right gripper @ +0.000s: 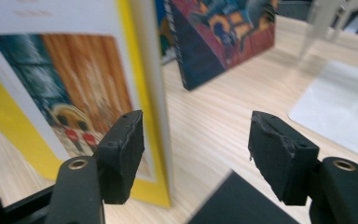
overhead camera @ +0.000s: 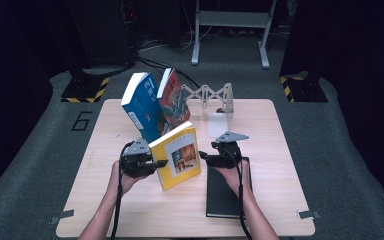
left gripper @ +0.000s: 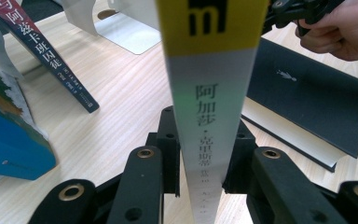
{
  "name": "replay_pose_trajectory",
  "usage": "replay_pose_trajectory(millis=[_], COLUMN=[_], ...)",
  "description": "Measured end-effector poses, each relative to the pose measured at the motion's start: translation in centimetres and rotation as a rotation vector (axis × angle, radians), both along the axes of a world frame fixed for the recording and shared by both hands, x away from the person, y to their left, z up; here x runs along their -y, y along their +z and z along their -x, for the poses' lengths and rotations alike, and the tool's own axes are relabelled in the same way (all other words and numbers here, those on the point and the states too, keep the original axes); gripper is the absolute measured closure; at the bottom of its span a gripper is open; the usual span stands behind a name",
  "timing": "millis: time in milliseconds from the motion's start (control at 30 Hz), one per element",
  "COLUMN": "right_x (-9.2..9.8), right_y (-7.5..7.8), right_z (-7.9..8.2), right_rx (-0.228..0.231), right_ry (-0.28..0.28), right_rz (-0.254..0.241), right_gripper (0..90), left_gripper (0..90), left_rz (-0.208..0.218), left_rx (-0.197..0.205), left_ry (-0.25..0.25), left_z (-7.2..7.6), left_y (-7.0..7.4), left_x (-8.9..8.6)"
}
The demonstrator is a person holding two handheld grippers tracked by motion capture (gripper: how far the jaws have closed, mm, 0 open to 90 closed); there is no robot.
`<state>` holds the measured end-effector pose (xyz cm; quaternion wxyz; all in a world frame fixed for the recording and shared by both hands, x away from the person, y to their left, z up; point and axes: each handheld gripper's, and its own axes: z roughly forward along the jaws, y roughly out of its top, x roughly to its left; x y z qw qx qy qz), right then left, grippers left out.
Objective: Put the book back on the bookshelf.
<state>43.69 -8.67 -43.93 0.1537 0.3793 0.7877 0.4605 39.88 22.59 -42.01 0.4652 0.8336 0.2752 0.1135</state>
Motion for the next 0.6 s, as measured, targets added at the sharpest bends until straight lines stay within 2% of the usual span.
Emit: replay_pose_trajectory(millis=[167, 233, 367, 600], right_x=[2.2, 3.4, 6.1, 10.8], right_y=[-0.7, -1.1, -2.1, -4.4], right_z=[0.1, 0.2, 0.5, 1.1], right_rx=[-0.017, -0.03, -0.054, -0.104], right_ry=[-0.073, -0.121, -0.195, -0.333], right_rz=[0.024, 0.036, 0.071, 0.054], right_gripper=[31.4, 25.7, 24.2, 23.1], left_gripper=[75.3, 75.5, 75.6, 75.4], left_rz=[0.01, 0.0, -0.001, -0.035], left_rx=[0.0, 0.0, -0.004, 0.003], left_ry=[0.0, -0.003, 0.012, -0.004], left_z=[0.1, 0.2, 0.2, 0.4], left_y=[-0.1, 0.0, 0.0, 0.3], left_x=[0.1, 0.3, 0.3, 0.7])
